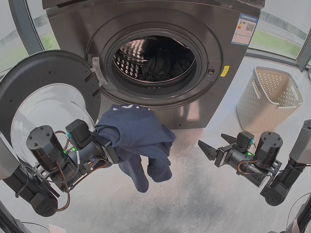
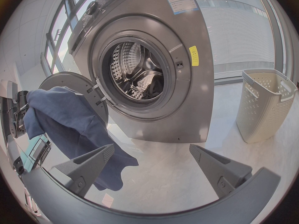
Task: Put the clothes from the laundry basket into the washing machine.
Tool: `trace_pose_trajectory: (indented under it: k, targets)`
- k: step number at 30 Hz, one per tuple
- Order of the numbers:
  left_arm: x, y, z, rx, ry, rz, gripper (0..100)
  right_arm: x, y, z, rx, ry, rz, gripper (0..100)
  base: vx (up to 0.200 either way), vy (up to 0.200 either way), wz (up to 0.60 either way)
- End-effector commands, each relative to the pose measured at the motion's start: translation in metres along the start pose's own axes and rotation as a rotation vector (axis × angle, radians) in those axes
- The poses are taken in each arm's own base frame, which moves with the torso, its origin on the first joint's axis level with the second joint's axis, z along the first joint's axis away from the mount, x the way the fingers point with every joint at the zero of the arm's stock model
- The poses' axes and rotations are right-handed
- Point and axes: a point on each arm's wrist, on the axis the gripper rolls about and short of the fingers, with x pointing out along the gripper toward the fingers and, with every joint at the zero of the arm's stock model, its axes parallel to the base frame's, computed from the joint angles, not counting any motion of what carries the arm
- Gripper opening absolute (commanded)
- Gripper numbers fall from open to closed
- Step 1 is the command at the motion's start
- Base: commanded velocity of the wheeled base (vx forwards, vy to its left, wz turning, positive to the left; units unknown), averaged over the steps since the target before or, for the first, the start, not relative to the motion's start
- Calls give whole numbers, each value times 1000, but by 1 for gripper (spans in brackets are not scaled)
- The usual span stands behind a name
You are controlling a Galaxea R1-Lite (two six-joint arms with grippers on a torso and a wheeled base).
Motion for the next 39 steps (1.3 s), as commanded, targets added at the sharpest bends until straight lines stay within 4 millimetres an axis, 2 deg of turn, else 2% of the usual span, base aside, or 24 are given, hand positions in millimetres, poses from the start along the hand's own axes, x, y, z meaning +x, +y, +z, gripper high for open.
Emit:
trace_pose_trajectory:
  k: [1, 5, 12, 19, 22, 25, 34, 36, 39]
  targets:
    - [1, 0, -5, -2, 14, -2, 0, 1, 1, -1, 1, 1, 2, 100, 200, 0, 0]
    - [3, -1, -11, -2, 34, -3, 0, -1, 5, -2, 0, 6, 15, 100, 200, 0, 0]
    - [6, -5, -9, -4, 23, -25, 0, -3, 16, -7, -3, 31, 58, 100, 200, 0, 0]
    - [21, -7, -17, -6, 34, -41, 0, -8, 24, -12, -8, 56, 87, 100, 200, 0, 0]
    - [32, -7, -21, -6, 27, -45, 0, -10, 25, -14, -9, 66, 92, 100, 0, 0, 0]
    - [55, -9, -26, -6, 4, -57, 0, -16, 30, -19, -16, 96, 114, 100, 0, 0, 0]
    - [90, -4, -31, 5, -33, -46, 0, -18, 36, -19, -16, 95, 135, 100, 0, 0, 0]
    - [93, -3, -32, 9, -32, -43, 0, -18, 36, -19, -16, 95, 135, 100, 0, 0, 0]
    - [87, -3, -37, 17, -10, -33, 0, -19, 36, -18, -16, 93, 135, 100, 0, 0, 0]
